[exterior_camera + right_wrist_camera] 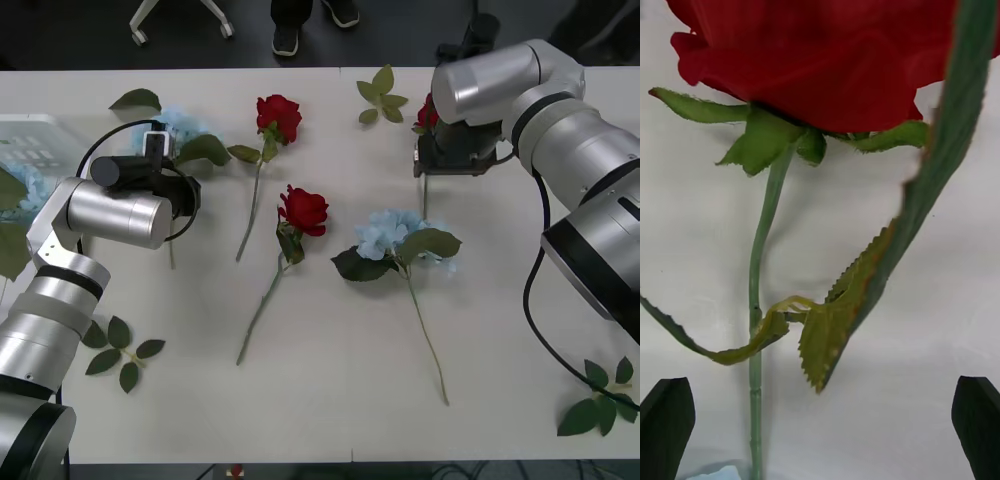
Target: Place the red flowers into the right box and the blue flowers into the left box. If a person shows an open palm, hand one flower to the person first, then continue sorting.
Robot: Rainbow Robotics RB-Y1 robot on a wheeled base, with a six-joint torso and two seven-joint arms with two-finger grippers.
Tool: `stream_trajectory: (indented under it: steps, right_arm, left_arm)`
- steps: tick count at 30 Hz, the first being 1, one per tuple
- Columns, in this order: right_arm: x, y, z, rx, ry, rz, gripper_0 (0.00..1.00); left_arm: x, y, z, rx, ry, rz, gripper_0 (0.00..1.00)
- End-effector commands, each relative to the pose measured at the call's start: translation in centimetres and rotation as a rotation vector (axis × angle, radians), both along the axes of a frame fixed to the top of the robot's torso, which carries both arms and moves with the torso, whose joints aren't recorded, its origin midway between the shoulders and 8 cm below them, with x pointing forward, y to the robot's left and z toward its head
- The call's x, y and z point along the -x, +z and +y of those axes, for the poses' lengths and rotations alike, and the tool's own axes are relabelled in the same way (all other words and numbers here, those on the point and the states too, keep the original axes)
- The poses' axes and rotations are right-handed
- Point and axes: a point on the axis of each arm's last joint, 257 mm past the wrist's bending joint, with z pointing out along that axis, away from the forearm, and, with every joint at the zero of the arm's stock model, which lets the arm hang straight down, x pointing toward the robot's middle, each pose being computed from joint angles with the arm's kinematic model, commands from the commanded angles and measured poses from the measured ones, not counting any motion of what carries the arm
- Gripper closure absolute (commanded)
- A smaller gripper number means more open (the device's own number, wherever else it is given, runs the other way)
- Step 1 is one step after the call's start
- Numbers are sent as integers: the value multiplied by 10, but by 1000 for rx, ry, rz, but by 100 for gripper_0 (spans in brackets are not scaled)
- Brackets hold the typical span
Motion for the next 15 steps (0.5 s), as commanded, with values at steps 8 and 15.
stream_trajectory:
  steps: [8, 15]
  right_arm:
    - [-10, 18, 22, -31, -22, -35, 0]
    - [-8, 12, 20, -31, -31, -29, 0]
  left_arm:
    - [17, 107, -15, 1, -30, 16, 100]
    - [58, 185, 27, 5, 39, 15, 100]
